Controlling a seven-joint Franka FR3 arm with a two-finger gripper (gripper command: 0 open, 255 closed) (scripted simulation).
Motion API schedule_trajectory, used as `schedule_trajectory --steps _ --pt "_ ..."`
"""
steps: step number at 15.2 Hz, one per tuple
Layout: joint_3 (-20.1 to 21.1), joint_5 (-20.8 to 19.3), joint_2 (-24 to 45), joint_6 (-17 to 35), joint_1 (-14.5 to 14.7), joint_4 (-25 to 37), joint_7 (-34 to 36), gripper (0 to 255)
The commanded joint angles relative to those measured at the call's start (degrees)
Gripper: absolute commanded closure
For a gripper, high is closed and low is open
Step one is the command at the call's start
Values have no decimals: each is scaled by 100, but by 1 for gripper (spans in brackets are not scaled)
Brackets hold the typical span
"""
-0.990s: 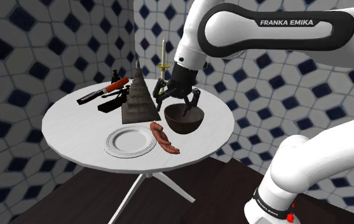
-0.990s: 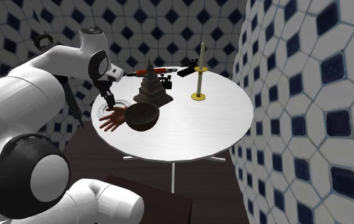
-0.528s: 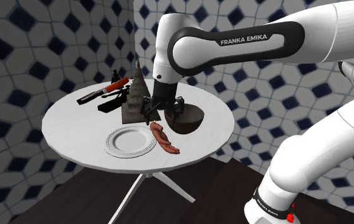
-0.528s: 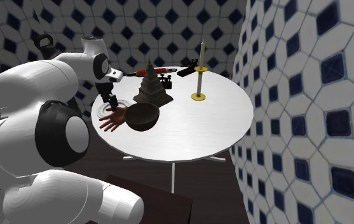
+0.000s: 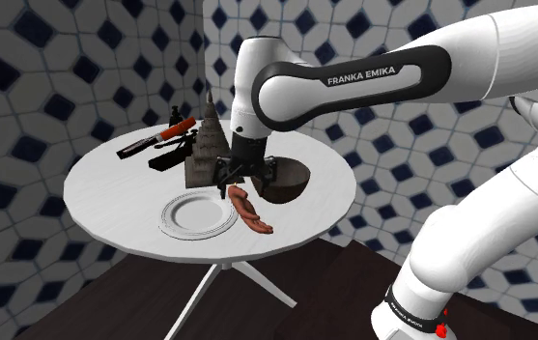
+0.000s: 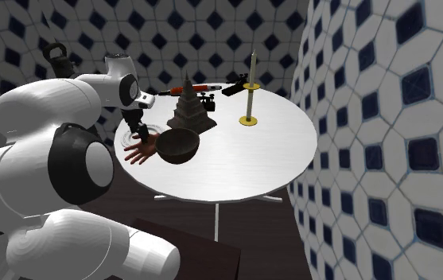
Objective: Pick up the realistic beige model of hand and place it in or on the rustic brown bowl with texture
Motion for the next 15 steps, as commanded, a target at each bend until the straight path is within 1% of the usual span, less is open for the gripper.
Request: schedule_trajectory --steps 1,4,5,14,15 --pt "1 0 2 5 0 -3 0 0" --pt "1 0 2 4 0 -2 0 0" --pt "1 0 2 4 0 -2 0 255" --pt "1 0 2 5 0 -3 0 255" --pt "-11 -5 -9 -73 -3 65 3 255"
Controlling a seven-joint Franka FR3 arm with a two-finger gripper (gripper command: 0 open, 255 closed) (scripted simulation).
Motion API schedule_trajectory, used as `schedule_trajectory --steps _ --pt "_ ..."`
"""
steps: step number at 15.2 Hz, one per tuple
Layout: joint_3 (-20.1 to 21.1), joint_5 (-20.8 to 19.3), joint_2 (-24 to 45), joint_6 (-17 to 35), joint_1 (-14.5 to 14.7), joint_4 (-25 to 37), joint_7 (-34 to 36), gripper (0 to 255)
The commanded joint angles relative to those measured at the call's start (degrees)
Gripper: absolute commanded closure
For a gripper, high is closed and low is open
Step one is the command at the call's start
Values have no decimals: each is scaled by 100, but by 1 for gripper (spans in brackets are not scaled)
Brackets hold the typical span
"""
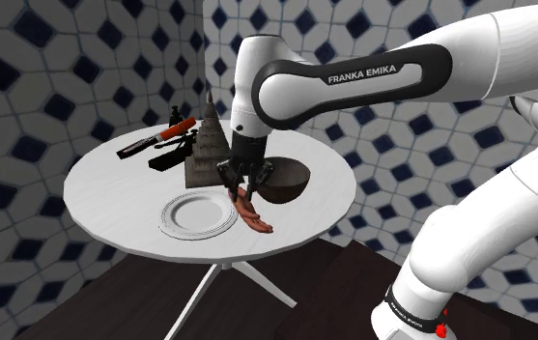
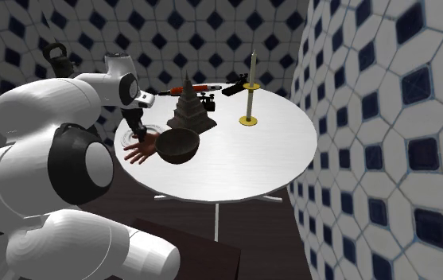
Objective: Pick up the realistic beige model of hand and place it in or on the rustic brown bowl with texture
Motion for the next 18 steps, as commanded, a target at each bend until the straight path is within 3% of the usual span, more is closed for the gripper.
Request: schedule_trajectory --steps 1,18 --pt "-15 -8 -13 -113 -4 100 6 255" --pt "-154 -137 49 -1407 -77 1453 115 255"
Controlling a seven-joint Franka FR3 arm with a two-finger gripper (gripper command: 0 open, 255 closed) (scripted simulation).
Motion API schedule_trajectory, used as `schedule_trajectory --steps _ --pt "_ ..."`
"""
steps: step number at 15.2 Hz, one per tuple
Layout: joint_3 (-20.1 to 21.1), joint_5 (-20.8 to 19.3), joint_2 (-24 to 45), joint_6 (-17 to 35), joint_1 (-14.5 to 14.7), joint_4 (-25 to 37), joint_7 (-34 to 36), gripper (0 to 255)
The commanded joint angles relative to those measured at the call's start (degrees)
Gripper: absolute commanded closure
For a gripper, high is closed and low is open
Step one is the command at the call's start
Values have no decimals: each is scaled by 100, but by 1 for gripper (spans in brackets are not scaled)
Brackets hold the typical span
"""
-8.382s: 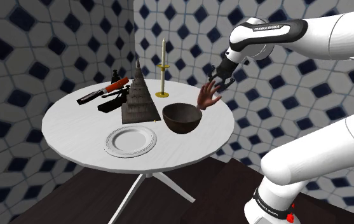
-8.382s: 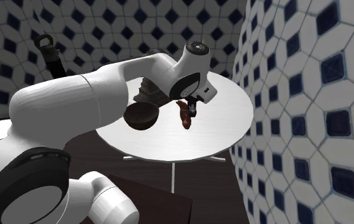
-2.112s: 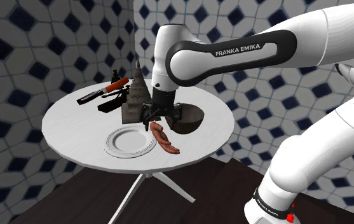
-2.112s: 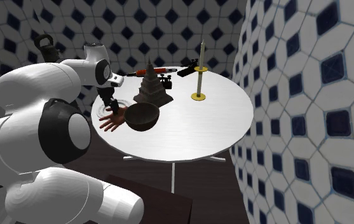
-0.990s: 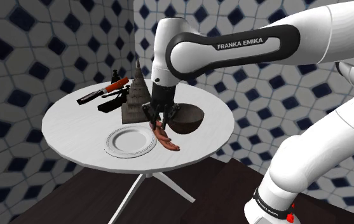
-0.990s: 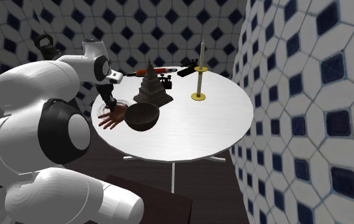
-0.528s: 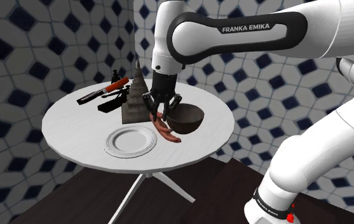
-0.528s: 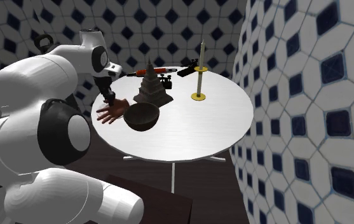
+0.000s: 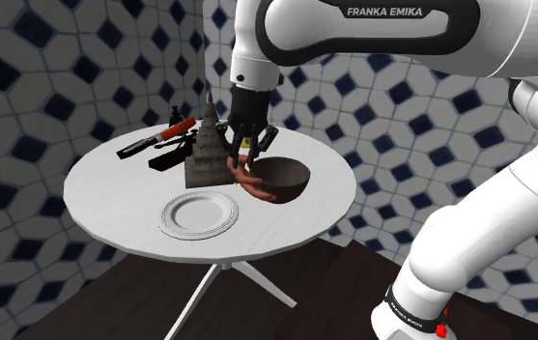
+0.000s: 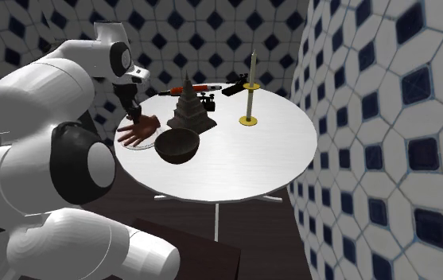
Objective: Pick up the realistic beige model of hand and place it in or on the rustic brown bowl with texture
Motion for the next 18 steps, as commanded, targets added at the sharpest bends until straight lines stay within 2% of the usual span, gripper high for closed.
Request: schedule_trajectory --steps 1,13,18 --pt "-14 -16 19 -162 -9 182 16 255" --pt "-26 -148 317 -1070 -68 1376 158 255" --pt "-566 -203 179 -1377 -274 1452 -544 255"
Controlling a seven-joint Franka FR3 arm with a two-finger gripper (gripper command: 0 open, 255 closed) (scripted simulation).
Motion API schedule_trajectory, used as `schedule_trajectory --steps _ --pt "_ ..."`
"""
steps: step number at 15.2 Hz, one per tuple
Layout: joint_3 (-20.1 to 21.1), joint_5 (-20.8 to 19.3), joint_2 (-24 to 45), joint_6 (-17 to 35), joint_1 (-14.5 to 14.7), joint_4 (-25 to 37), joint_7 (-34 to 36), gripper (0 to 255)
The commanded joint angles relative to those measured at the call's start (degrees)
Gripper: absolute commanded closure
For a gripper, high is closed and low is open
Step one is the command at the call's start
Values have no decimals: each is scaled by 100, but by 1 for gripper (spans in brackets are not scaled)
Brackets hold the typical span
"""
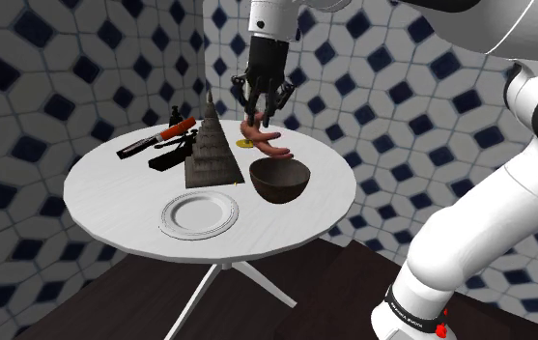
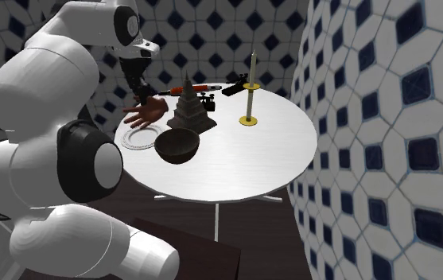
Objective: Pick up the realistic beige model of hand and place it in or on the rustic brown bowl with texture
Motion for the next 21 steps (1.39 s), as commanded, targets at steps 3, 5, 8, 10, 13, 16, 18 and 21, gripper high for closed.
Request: schedule_trajectory --steps 3,5,8,10,13,16,18,21 --pt "-406 -92 8 -277 -172 212 -545 255" --pt "-603 -146 42 -399 -258 331 -811 255" --pt "-831 -215 116 -547 -365 512 -1127 255" --pt "-835 -201 32 -385 -361 266 -1152 255" --pt "-838 -181 -84 -147 -354 -87 -1187 255" --pt "-837 -162 -186 86 -346 -423 -1218 255" --pt "-835 -150 -246 240 -341 -637 -1238 255" --pt "-830 -132 -328 469 -333 -948 -1266 255"
